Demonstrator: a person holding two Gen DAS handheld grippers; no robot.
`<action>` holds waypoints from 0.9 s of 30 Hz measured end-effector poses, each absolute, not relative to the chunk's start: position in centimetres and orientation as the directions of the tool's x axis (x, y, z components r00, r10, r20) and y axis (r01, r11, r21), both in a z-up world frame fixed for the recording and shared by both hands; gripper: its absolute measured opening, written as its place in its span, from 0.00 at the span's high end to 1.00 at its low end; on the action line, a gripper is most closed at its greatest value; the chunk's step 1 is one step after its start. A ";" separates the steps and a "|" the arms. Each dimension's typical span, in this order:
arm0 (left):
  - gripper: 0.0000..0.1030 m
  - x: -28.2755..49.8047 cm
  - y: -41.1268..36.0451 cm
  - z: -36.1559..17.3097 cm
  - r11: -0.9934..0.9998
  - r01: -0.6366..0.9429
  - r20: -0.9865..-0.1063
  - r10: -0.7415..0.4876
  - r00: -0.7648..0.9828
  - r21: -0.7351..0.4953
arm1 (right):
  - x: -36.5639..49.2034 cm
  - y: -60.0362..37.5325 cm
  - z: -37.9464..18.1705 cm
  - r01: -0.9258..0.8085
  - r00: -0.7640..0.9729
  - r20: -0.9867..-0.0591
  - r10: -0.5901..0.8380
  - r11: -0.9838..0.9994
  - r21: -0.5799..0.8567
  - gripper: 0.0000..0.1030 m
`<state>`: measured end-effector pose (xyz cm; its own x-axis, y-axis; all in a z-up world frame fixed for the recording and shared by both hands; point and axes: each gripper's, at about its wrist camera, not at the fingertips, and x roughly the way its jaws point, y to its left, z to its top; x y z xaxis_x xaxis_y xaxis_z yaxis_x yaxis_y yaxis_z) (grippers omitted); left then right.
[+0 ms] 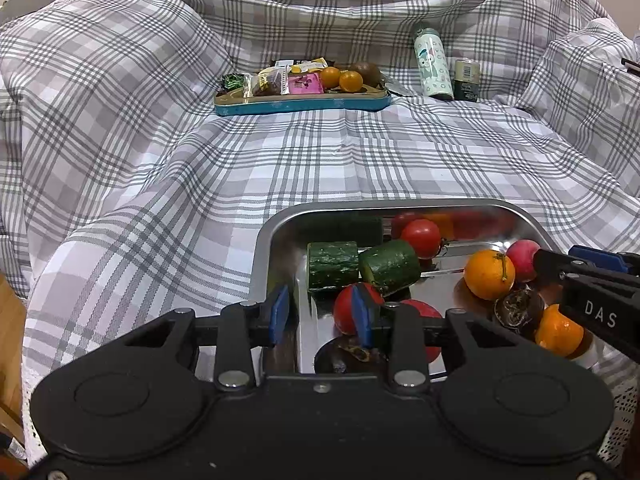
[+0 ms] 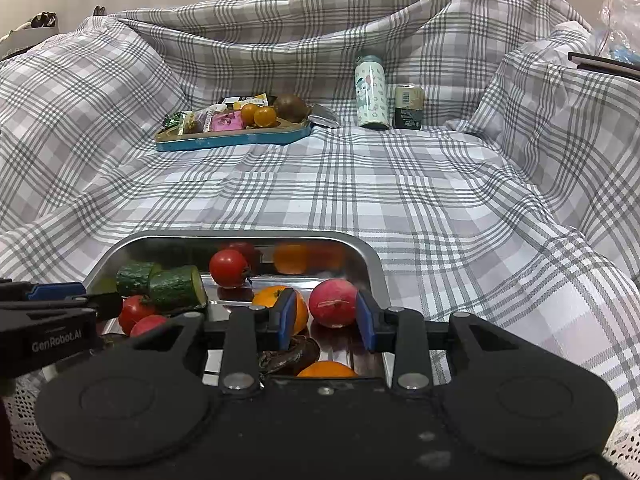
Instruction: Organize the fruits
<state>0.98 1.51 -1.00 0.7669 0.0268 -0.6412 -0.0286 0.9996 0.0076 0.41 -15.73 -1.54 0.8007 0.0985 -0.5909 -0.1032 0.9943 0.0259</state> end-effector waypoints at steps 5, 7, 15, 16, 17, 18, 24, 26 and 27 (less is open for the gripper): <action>0.58 1.0 1.6 -1.1 1.000 -0.030 -0.641 0.023 0.767 0.000 | 0.4 -15.6 -1.6 -0.104 0.803 -0.589 0.095 0.994 0.018 0.66; 0.58 1.0 1.7 -1.1 0.999 -0.032 -0.641 0.022 0.767 -0.004 | 0.4 -15.6 -1.6 -0.104 0.803 -0.588 0.095 0.994 0.018 0.65; 0.58 1.0 1.8 -1.1 0.999 -0.033 -0.640 0.020 0.768 -0.008 | 0.4 -15.6 -1.6 -0.102 0.804 -0.587 0.094 0.995 0.020 0.65; 0.58 1.0 1.8 -1.1 0.999 -0.034 -0.640 0.021 0.768 -0.008 | 0.4 -15.6 -1.6 -0.102 0.804 -0.587 0.094 0.995 0.020 0.65; 0.58 1.0 1.8 -1.1 0.999 -0.033 -0.641 0.021 0.768 -0.008 | 0.4 -15.6 -1.6 -0.102 0.804 -0.587 0.094 0.995 0.020 0.65; 0.58 1.0 1.8 -1.1 0.999 -0.033 -0.641 0.021 0.768 -0.008 | 0.4 -15.6 -1.6 -0.102 0.804 -0.588 0.094 0.995 0.019 0.65; 0.58 1.0 1.8 -1.1 0.999 -0.033 -0.641 0.021 0.768 -0.008 | 0.4 -15.6 -1.6 -0.102 0.804 -0.587 0.094 0.995 0.020 0.65; 0.58 1.0 1.8 -1.1 0.999 -0.033 -0.640 0.021 0.768 -0.008 | 0.4 -15.6 -1.6 -0.101 0.804 -0.587 0.094 0.995 0.020 0.65; 0.58 1.0 1.8 -1.1 0.999 -0.033 -0.640 0.020 0.768 -0.008 | 0.4 -15.6 -1.6 -0.102 0.804 -0.587 0.094 0.995 0.020 0.65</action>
